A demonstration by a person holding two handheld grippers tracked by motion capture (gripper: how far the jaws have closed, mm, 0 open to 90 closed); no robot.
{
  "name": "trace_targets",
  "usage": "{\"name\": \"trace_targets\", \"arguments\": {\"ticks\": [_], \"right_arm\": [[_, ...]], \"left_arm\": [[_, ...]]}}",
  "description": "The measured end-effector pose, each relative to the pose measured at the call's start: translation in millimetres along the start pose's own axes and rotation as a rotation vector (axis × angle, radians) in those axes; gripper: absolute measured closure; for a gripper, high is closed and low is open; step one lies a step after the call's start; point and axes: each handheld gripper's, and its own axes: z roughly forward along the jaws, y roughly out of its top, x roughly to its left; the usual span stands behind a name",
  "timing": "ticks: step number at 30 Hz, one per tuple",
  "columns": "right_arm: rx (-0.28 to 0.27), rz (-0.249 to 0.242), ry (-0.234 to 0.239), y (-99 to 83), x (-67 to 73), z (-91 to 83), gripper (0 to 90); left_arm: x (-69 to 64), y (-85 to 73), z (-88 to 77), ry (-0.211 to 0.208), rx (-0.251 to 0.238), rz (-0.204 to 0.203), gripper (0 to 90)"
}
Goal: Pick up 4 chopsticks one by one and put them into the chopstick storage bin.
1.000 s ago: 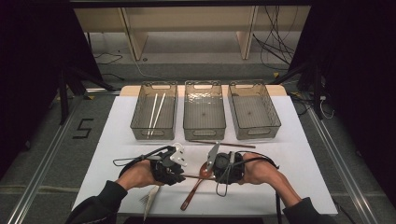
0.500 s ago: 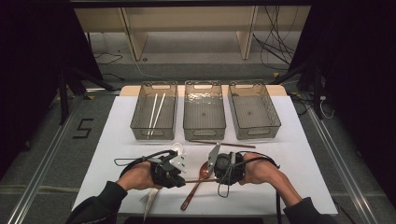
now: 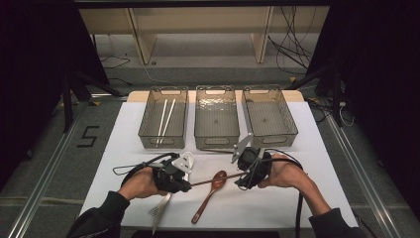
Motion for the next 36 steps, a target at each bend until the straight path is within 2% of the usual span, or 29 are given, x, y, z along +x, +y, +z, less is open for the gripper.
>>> {"name": "trace_targets", "arguments": {"ticks": [2,4,8,15,20,24,31,36], "right_arm": [[-0.025,0.015,-0.022,-2.6,-5.9,-1.0,42.0],[-0.034,0.060,-0.047,-5.0,-10.9,-1.2,38.4],[-0.042,0.127,-0.059,-12.1,-19.8,2.1,35.0],[-0.070,0.187,-0.074,-18.3,-24.4,4.3,32.5],[-0.085,0.224,-0.093,-21.3,-26.2,4.0,32.4],[-0.093,0.267,-0.088,-24.0,-28.7,6.2,31.3],[-0.095,0.301,-0.086,-26.1,-29.2,11.0,30.3],[-0.102,0.293,-0.095,-25.5,-25.4,12.7,29.5]], "left_arm": [[4.5,-2.9,-4.1,0.017,-0.011,-0.028,84.6],[8.2,-5.4,-8.6,0.036,-0.018,-0.049,84.7],[15.2,-10.9,-16.9,0.067,-0.040,-0.087,84.7],[26.2,-18.7,-29.4,0.137,-0.084,-0.163,84.7],[35.7,-26.3,-34.5,0.168,-0.113,-0.218,84.7],[42.9,-31.9,-38.0,0.201,-0.150,-0.279,84.7],[53.0,-37.4,-48.7,0.251,-0.187,-0.352,84.7],[62.4,-39.0,-55.4,0.278,-0.210,-0.384,84.7]]}}
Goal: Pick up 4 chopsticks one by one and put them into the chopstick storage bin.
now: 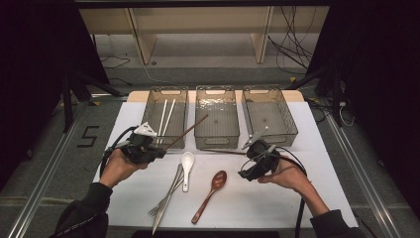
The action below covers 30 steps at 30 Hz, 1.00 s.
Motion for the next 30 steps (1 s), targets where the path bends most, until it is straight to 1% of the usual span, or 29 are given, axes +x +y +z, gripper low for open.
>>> {"name": "trace_targets", "arguments": {"ticks": [2,3,6,8,10,11,13,15,18,22,25,28,30], "right_arm": [[-0.009,0.005,0.007,-1.2,1.0,-0.3,29.5],[-0.009,0.001,0.004,-1.9,1.3,0.1,29.0],[-0.017,0.005,0.013,-4.1,1.7,-0.2,28.6],[-0.024,0.014,0.014,-5.4,1.9,-1.0,28.4],[-0.037,0.030,0.034,-6.9,2.2,-1.2,28.4],[-0.038,0.034,0.035,-7.4,3.0,-0.8,28.4],[-0.032,0.026,0.027,-8.2,4.5,0.3,28.1],[-0.034,0.025,0.029,-8.7,5.4,0.2,28.1],[-0.035,0.023,0.032,-9.9,6.2,0.6,28.1],[-0.029,0.035,0.036,-11.0,7.0,0.9,28.1],[-0.033,0.021,0.039,-11.3,7.5,1.2,28.1],[-0.037,0.022,0.040,-11.3,8.7,0.2,28.1],[-0.039,0.020,0.042,-11.5,8.7,0.0,28.1]], "left_arm": [[5.2,1.8,-1.3,0.011,-0.009,-0.012,84.7],[7.1,2.7,-1.5,0.016,-0.019,-0.029,84.7],[12.0,6.6,-2.9,0.025,-0.037,-0.053,84.7],[12.2,10.0,-2.6,0.032,-0.043,-0.056,84.6],[13.4,13.8,-1.3,0.033,-0.047,-0.058,84.7],[14.3,15.8,-0.4,0.035,-0.049,-0.062,84.6],[17.4,20.0,1.7,0.044,-0.055,-0.067,84.7],[21.1,24.5,4.0,0.060,-0.049,-0.066,84.6],[27.5,31.3,7.2,0.073,-0.050,-0.078,84.6],[36.0,40.5,9.0,0.092,-0.058,-0.090,84.7],[43.6,46.3,11.7,0.114,-0.065,-0.106,84.7],[51.6,50.9,13.3,0.132,-0.066,-0.118,84.6],[57.3,53.5,14.7,0.141,-0.066,-0.134,84.6]]}}
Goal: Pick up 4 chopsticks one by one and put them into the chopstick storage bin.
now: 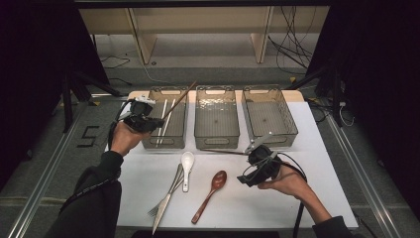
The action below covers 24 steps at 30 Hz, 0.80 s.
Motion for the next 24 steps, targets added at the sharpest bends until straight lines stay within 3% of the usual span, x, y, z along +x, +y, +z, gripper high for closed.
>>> {"name": "trace_targets", "arguments": {"ticks": [8,24], "right_arm": [[0.000,0.009,0.004,-1.0,0.1,-1.0,28.1],[0.002,-0.001,0.010,-2.6,-1.0,-0.6,28.1]], "left_arm": [[19.9,3.8,16.7,0.037,0.010,-0.067,84.6],[37.0,0.6,37.1,0.072,0.037,-0.127,84.6]]}}
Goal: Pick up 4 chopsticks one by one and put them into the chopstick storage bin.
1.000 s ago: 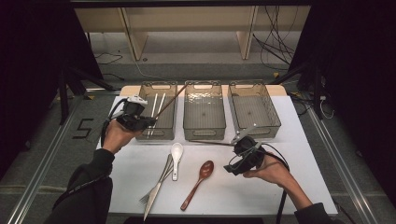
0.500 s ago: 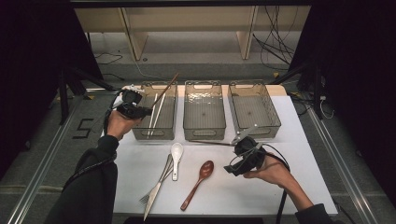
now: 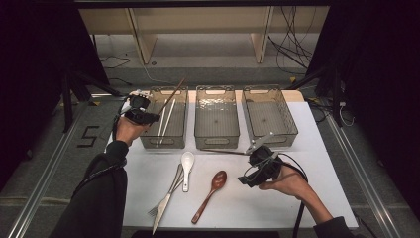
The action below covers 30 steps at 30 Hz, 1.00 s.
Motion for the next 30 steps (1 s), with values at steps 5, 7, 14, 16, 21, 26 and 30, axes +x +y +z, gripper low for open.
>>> {"name": "trace_targets", "arguments": {"ticks": [5,7,14,16,21,26,30], "right_arm": [[0.003,0.008,0.001,-0.2,0.2,-0.5,28.1],[0.003,0.008,0.001,-0.3,0.0,-0.2,28.1],[0.005,-0.009,0.004,-0.3,0.9,0.7,28.1],[0.006,-0.006,0.004,-0.5,0.3,0.7,28.1],[0.008,-0.006,0.006,-0.9,0.1,1.2,28.1],[0.000,-0.007,0.008,-0.8,0.4,-0.3,28.1],[-0.003,-0.005,0.003,-1.4,-0.8,-0.3,28.1]], "left_arm": [[3.4,-0.8,3.4,0.007,-0.003,-0.020,84.4],[3.9,-0.5,4.2,0.002,-0.008,-0.028,84.3],[4.5,1.1,11.8,0.019,0.004,-0.029,83.7],[3.4,1.4,12.6,0.020,-0.008,-0.036,81.8],[-4.7,6.6,10.1,0.023,0.002,-0.035,61.2],[-10.6,9.5,2.7,0.017,0.016,-0.054,47.3],[-16.5,8.1,-9.6,-0.066,-0.001,-0.062,32.0]]}}
